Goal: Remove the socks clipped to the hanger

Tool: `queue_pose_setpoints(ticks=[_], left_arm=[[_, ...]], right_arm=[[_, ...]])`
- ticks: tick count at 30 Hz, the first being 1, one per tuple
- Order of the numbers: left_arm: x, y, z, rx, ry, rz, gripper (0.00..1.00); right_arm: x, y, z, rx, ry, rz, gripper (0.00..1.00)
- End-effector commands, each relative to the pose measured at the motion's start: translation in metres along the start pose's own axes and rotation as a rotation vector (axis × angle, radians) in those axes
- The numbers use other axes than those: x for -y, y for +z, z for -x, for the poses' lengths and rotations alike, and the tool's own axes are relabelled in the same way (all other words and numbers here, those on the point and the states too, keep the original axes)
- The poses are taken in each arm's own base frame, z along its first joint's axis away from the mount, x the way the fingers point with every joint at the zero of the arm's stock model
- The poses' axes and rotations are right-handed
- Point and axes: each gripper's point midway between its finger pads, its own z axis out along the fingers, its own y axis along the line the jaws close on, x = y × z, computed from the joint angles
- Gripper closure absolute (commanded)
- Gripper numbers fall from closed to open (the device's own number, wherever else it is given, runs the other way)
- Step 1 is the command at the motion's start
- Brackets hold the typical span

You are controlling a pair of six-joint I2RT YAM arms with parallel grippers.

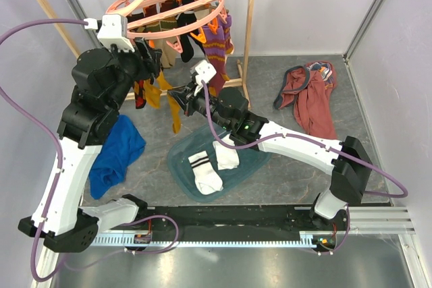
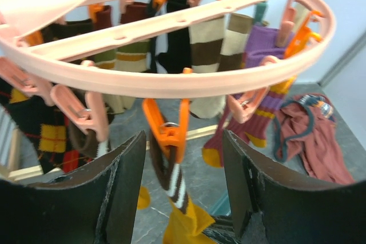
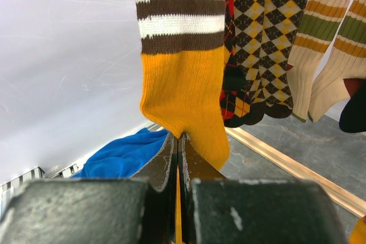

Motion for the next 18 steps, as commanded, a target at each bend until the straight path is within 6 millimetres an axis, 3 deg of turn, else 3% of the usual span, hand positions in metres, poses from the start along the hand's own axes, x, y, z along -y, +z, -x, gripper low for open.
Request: queue_pose_setpoints(ticks=[1, 10, 18], left_arm=[[0.016, -0.004, 0.012, 0.042, -0.034, -0.094, 0.38], [-0.002, 0.003, 0.011, 0.049, 0.004, -0.001, 0.38], [-0.001, 0.011, 0.009, 0.052, 0.011, -0.009, 0.37]], right_arm=[[-0.004, -0.007, 0.024, 0.062, 0.001, 0.005, 1.00], [-0.005, -0.008, 0.029, 0.069, -0.005, 0.011, 1.00], [-0.009, -0.010, 0.031, 0.070, 0.011, 0.028, 1.00]])
